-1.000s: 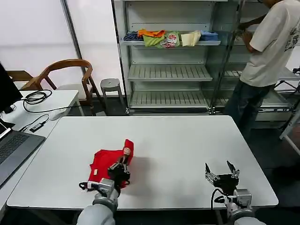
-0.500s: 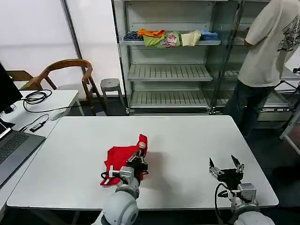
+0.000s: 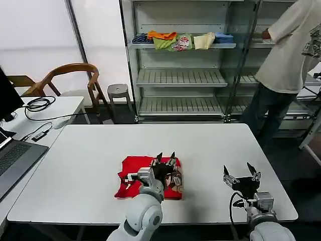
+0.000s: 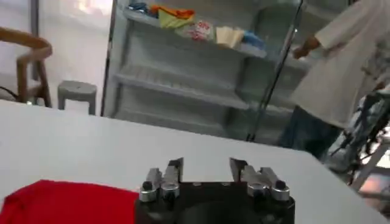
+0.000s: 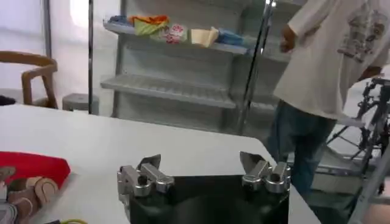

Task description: Fold and organize the clothes.

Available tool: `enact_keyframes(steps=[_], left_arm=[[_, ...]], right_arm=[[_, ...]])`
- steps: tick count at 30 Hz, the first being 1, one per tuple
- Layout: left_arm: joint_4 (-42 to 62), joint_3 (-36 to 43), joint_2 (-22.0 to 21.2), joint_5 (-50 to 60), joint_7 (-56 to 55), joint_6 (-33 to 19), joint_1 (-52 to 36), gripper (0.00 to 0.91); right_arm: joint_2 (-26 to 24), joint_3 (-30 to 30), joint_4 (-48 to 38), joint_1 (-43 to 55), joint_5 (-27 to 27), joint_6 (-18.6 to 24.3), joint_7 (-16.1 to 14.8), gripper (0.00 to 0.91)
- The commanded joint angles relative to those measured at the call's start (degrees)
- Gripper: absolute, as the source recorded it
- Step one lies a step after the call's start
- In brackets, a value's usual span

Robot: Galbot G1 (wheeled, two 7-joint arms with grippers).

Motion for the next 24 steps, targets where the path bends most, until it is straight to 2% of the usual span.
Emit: enact_keyframes(steps=[1,4,5,8,11,14,24], left_arm=[[-2.4,-4.3,3.5,4.1,6.4,-4.4,-1.2,0.907],[-1.7,-10.1,12.0,10.5,14.3,-10.6,-0.2,0.907],[-0.3,-14.2,15.8,15.1,19.4,-14.4,0.8,0.907],[3.6,-23.2,22.0,16.3,27.2,-20.1,3.2,0.907],[5.0,-29.1,24.9,12.8,32.0,-21.7,5.5,0.907],[5.8,-32.4,27.4,12.8,34.4,-24.9,8.0,0.907],[10.5,-36.9,29.9,12.9,36.9,-30.0,10.9,0.907]], right_arm=[[0.2,-0.4,-2.1,1.8,-0.8,1.2,-1.2,0.907],[0.5,-1.1,-3.4,2.7,-2.1,3.1,-2.1,0.907],[0.6,-1.5,-3.8,3.0,-2.1,3.2,-2.2,0.907],[1.1,-3.1,-5.2,4.5,-2.2,4.7,-1.7,0.907],[1.8,-4.9,-7.0,6.4,-3.3,6.8,-0.5,0.907],[2.4,-6.3,-8.1,8.0,-3.8,7.1,0.2,0.907],[3.5,-8.6,-11.6,11.5,-7.0,9.8,-0.7,0.907]])
